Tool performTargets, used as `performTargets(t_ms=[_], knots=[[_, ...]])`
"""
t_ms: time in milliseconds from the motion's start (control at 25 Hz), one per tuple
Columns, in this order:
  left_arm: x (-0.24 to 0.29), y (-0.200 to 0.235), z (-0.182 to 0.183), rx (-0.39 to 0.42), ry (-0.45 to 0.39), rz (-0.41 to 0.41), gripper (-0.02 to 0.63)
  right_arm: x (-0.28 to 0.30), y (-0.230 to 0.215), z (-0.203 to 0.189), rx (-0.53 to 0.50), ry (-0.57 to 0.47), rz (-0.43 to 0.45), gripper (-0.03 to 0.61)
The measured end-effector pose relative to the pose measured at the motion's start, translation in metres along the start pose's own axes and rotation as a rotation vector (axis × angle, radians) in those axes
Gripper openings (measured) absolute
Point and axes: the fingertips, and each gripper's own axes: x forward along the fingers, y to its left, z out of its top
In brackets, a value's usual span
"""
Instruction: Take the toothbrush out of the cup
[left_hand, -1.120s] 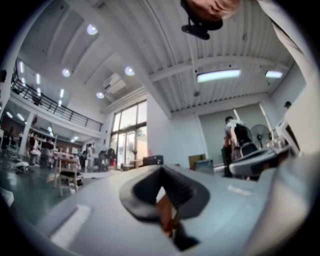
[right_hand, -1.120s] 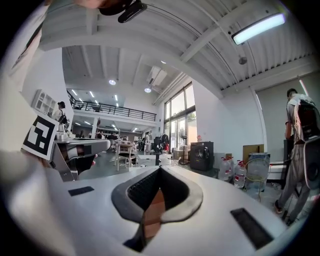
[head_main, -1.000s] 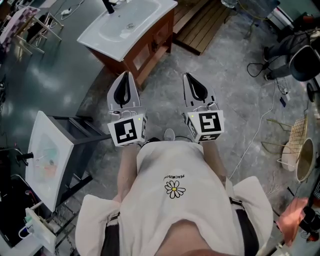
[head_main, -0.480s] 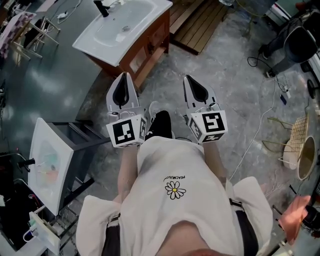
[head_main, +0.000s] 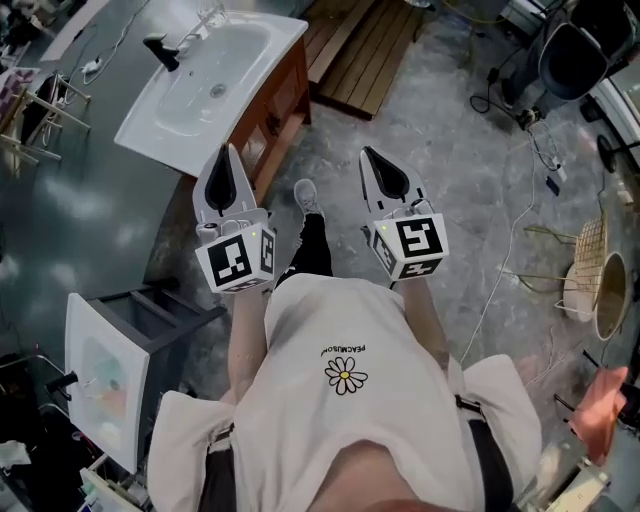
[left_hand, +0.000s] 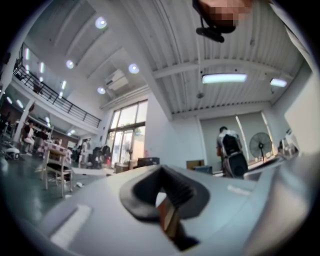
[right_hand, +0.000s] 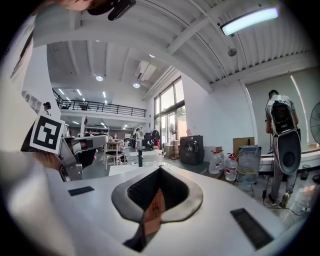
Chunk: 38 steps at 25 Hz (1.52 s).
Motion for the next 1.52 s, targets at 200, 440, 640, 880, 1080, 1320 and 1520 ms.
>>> performTargets(t_ms=[200,440,640,880,1080,1320,1520], knots=[[0.071,0.006,-0.002,0.007,-0.017,-0.018,0.008,0.060,-0.030,0.013,0.015,-0.009,-0.001,-0.002],[0.182,0.041,-0.004,0.025,-0.049,-0.002,0.008,0.183,-0.062,0.040,0.013,-0.034,0.038,-0.002],[0.274,0.072,0.001,0.063,-0.083,0.022,0.008,0.289,-0.080,0.076,-0.014,-0.094,0.101,-0.002],[0.352,0.107,-0.008,0.055,-0.083,0.045,0.008,0.379,-0.087,0.105,-0.036,-0.129,0.158,-0.002],[0.378,0.123,-0.030,0.046,-0.027,0.070,0.008,0.417,-0.087,0.108,-0.054,-0.114,0.202,-0.002],[0.396,0.131,-0.044,0.016,-0.001,0.125,0.008,0.455,-0.086,0.103,-0.049,-0.107,0.263,-0.002],[0.420,0.136,-0.038,0.041,-0.022,0.186,0.008,0.488,-0.086,0.113,-0.053,-0.140,0.345,-0.002]])
